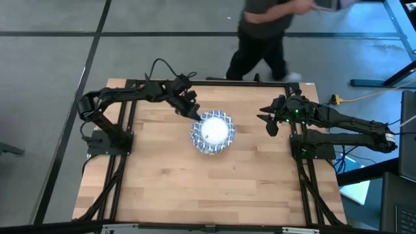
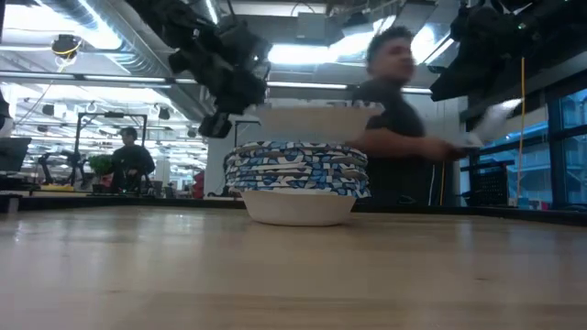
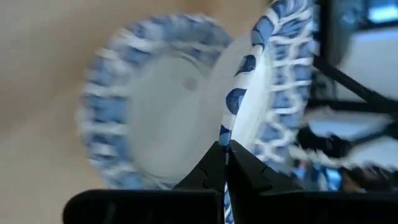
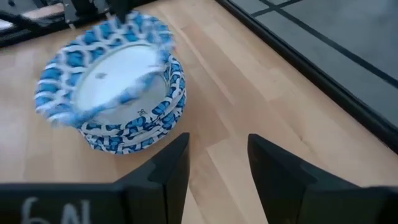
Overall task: Nest bowls inside each other
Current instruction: Stack the white bowl on top of the other white bowls
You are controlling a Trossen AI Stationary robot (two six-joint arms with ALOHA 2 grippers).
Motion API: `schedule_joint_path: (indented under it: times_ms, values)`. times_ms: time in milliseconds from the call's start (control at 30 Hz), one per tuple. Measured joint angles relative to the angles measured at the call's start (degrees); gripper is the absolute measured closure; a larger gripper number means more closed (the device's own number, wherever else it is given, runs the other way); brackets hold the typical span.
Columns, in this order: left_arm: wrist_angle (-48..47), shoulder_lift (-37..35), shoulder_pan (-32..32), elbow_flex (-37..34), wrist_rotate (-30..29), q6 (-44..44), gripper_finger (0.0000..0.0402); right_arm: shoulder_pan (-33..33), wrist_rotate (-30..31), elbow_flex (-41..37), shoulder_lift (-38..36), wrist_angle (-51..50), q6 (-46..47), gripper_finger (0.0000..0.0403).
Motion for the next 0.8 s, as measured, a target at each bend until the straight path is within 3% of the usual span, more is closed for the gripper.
schedule_joint_path:
  times_ms: [133,367,533,800]
  values:
    - [-1.00,1.37,0.69,-0.11,-4.99,0.00,0.0401,-0.02,-0.71,0.00,-0.01,-0.01,-1.29,0.0241]
    - [-1.10,4.70,0.76,-0.07,-4.73,-2.51,0.0398,0.02,-1.42,0.00,-0.01,-0.03,-2.60,0.0241]
    - [-0.93,5.41,-0.69,-0.07,-4.85,-2.74,0.0371,0.02,-1.44,0.00,-0.01,-0.27,-4.18,0.0241]
    - [-0.84,5.41,-2.26,-0.07,-10.15,-2.78,0.0320,0.02,-1.44,0.00,-0.01,-0.79,-7.03,0.0241]
